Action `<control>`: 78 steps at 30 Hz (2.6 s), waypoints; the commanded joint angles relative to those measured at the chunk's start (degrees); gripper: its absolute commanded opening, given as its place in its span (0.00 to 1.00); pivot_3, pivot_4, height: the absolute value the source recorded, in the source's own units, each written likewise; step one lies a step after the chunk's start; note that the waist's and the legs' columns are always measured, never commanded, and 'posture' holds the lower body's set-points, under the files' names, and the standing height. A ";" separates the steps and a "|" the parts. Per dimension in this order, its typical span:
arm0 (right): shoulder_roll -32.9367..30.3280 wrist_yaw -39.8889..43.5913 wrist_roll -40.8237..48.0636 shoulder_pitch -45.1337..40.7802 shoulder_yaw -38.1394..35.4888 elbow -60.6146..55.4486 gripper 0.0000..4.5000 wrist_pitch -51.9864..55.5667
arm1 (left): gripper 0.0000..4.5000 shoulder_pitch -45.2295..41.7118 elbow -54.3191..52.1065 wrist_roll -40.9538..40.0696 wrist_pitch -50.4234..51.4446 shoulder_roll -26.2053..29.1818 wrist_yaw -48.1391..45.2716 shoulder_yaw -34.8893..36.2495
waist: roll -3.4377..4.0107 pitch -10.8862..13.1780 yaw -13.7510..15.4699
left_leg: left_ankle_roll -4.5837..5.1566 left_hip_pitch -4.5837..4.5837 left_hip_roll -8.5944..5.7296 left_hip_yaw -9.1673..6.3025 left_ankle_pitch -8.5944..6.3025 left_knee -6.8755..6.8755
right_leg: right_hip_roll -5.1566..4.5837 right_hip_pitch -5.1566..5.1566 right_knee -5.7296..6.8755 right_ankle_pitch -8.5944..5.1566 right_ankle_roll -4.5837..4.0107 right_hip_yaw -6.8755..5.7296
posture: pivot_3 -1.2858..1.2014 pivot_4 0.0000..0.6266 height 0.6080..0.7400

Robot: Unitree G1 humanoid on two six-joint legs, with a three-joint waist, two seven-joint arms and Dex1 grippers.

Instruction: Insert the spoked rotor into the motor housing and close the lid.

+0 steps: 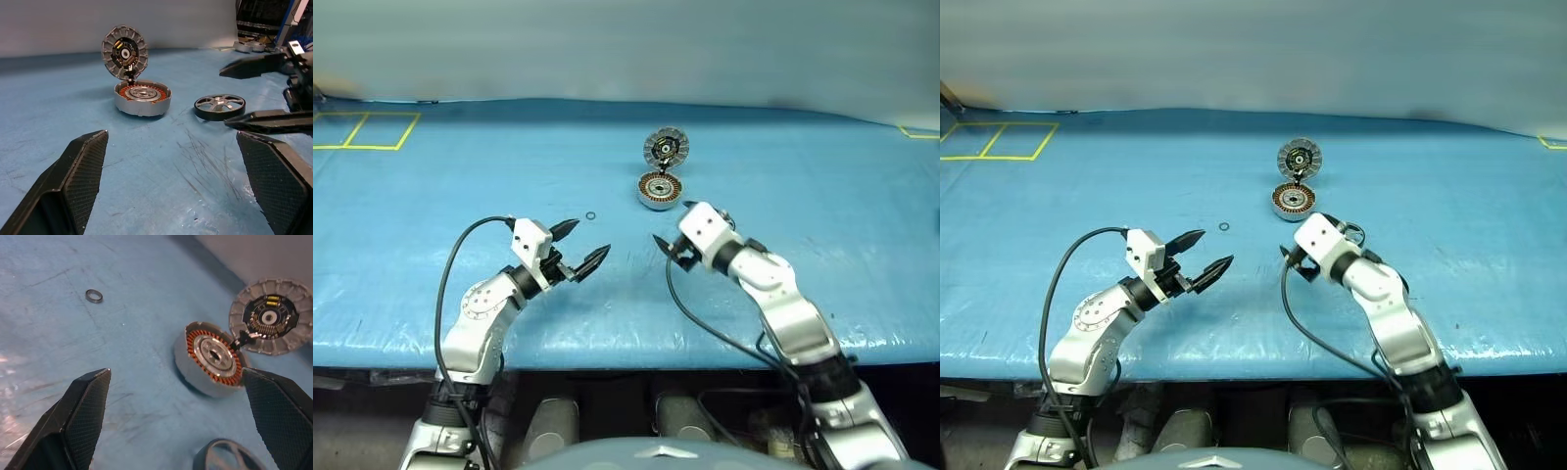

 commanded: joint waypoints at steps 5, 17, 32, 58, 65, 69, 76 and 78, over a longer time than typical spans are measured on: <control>3.79 3.13 -6.20 -24.67 6.45 30.68 1.00 -9.56 | 1.00 0.77 -3.04 -0.50 -1.47 -1.47 1.94 0.55 | 0.00 0.00 -0.04 | 0.01 -0.03 -0.01 -0.02 -0.01 -0.04 | -0.01 -0.01 -0.03 0.02 -0.04 -0.01 | 0.52 0.24 1.00; 11.96 7.30 -6.37 -43.02 4.85 68.68 1.00 -19.09 | 1.00 9.03 -8.81 0.05 -1.29 -1.78 6.06 1.25 | 0.05 0.03 -0.19 | 0.10 -0.56 -0.07 0.04 -0.11 -0.17 | -0.19 -0.62 -0.02 0.02 -0.07 -0.04 | 0.52 0.24 1.00; 9.97 6.23 -7.84 -43.22 2.52 77.09 1.00 -16.45 | 1.00 6.49 -6.79 0.60 -1.25 -1.99 6.53 -0.86 | 0.08 0.04 -0.97 | 0.09 -0.53 -0.08 0.05 -0.09 -0.10 | -0.15 -0.59 0.09 0.03 -0.07 -0.02 | 0.52 0.24 1.00; 13.42 4.45 -11.25 -40.94 3.26 79.47 0.91 -19.39 | 1.00 8.25 -10.97 -1.50 0.28 1.74 4.75 1.68 | 0.12 0.04 -1.23 | 0.06 -0.41 -0.08 0.06 -0.08 -0.09 | -0.14 -0.52 0.19 0.03 -0.08 0.00 | 0.52 0.24 1.00; 12.88 4.60 -12.71 -41.03 3.86 79.31 0.46 -18.86 | 1.00 8.22 -10.63 -1.38 -0.08 1.47 5.55 1.85 | 0.11 0.02 -1.17 | 0.06 -0.26 -0.08 0.04 -0.08 -0.08 | -0.12 -0.37 0.24 0.03 -0.08 0.00 | 0.52 0.24 1.00; 12.59 6.47 -13.18 -40.72 4.53 78.77 0.46 -19.03 | 1.00 7.80 -10.14 -1.02 -0.25 0.93 5.75 1.10 | 0.11 0.02 -1.09 | 0.06 -0.12 -0.08 0.03 -0.08 -0.08 | -0.13 -0.23 0.24 0.03 -0.08 0.00 | 0.52 0.24 1.00; 10.01 15.79 -12.73 -37.25 5.86 65.67 0.46 -16.01 | 1.00 7.50 -9.60 -1.04 -0.45 0.69 5.98 0.62 | 0.12 0.03 -1.10 | 0.08 -0.08 -0.08 -0.01 -0.08 -0.10 | -0.12 -0.16 0.17 0.02 -0.08 -0.03 | 0.52 0.24 1.00; 7.78 20.79 -12.30 -31.14 6.89 51.67 0.46 -10.58 | 1.00 7.56 -9.38 -1.03 -0.58 0.59 6.04 0.41 | 0.12 0.02 -0.99 | 0.08 -0.08 -0.07 -0.03 -0.09 -0.13 | -0.12 -0.16 0.13 0.02 -0.08 -0.05 | 0.52 0.24 1.00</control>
